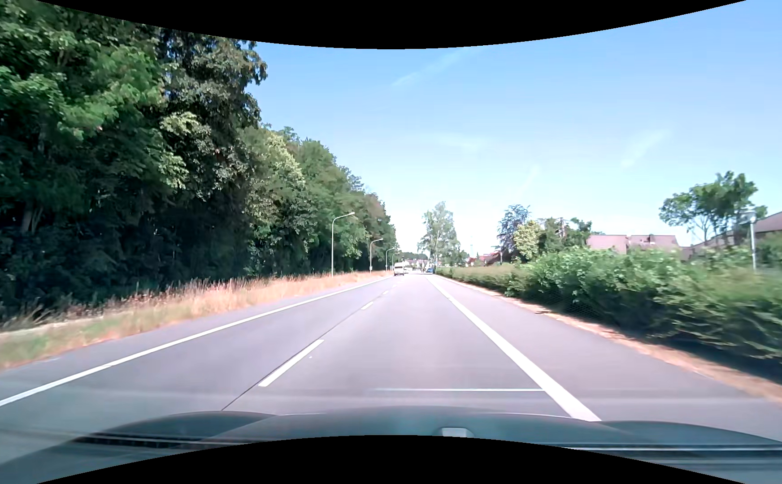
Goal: Follow the waypoints while adhering to traffic rules and regulations
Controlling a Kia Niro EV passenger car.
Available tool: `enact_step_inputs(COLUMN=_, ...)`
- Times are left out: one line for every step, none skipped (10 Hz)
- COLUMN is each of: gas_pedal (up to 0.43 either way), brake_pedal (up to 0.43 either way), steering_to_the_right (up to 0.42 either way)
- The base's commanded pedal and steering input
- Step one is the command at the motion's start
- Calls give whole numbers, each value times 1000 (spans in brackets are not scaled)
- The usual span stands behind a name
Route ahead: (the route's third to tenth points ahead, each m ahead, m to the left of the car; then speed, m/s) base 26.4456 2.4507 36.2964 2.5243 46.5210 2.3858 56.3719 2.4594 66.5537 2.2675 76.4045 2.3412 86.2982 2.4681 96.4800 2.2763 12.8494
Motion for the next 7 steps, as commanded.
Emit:
enact_step_inputs(gas_pedal=0, brake_pedal=0, steering_to_the_right=-6)
enact_step_inputs(gas_pedal=0, brake_pedal=0, steering_to_the_right=-6)
enact_step_inputs(gas_pedal=0, brake_pedal=0, steering_to_the_right=-6)
enact_step_inputs(gas_pedal=0, brake_pedal=0, steering_to_the_right=-5)
enact_step_inputs(gas_pedal=0, brake_pedal=0, steering_to_the_right=-5)
enact_step_inputs(gas_pedal=0, brake_pedal=0, steering_to_the_right=-5)
enact_step_inputs(gas_pedal=0, brake_pedal=0, steering_to_the_right=-5)
